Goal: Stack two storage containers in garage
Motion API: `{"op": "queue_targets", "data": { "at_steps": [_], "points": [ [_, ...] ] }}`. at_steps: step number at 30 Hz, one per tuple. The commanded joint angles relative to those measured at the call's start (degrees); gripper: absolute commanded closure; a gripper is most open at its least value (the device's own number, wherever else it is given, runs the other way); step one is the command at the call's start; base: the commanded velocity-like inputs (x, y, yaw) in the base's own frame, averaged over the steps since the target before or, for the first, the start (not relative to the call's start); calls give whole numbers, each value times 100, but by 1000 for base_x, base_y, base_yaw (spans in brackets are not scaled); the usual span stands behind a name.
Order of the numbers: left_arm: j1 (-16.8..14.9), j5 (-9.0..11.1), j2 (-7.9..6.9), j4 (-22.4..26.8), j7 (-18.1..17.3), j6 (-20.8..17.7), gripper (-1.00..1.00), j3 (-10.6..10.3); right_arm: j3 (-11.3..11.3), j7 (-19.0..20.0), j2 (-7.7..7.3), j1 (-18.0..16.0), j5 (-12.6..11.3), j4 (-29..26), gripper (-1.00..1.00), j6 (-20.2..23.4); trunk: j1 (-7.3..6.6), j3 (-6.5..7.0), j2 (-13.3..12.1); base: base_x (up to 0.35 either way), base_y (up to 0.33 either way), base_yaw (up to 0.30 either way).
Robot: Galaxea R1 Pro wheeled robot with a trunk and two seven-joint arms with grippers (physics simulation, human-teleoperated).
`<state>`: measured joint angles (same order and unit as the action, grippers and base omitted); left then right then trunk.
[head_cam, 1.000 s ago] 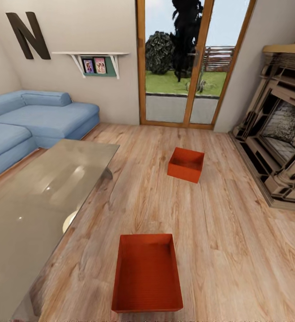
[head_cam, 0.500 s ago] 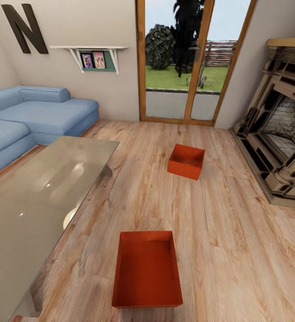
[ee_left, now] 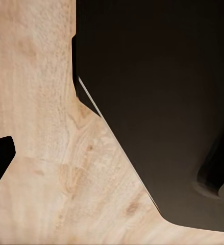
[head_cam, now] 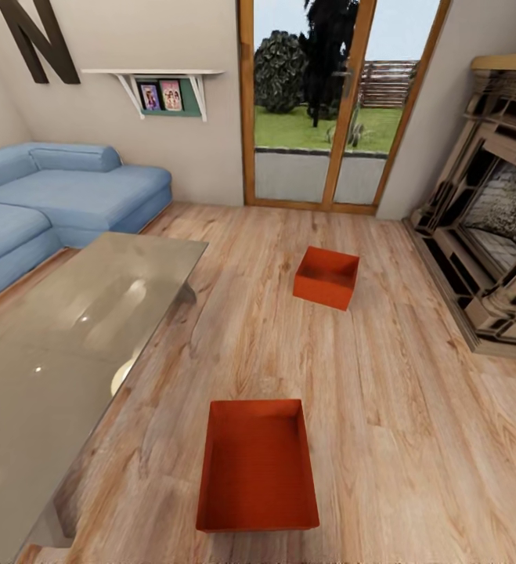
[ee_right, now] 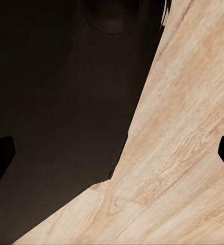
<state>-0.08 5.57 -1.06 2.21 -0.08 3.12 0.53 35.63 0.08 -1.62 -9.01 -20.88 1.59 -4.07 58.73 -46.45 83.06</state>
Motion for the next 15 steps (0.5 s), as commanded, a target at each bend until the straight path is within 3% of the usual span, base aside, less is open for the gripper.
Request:
{"op": "queue_targets", "data": {
  "at_steps": [1, 15],
  "points": [
    [-1, 58, 0, -1, -1, 13, -100, -1, 49, 1, 3, -5, -48, 17, -100, -32, 0, -13, 2, 0, 0, 0],
    [-1, 58, -1, -1, -1, 13, -100, -1, 48, 1, 3, -5, -48, 17, -100, -32, 0, -142, 2, 0, 0, 0]
  ]
}}
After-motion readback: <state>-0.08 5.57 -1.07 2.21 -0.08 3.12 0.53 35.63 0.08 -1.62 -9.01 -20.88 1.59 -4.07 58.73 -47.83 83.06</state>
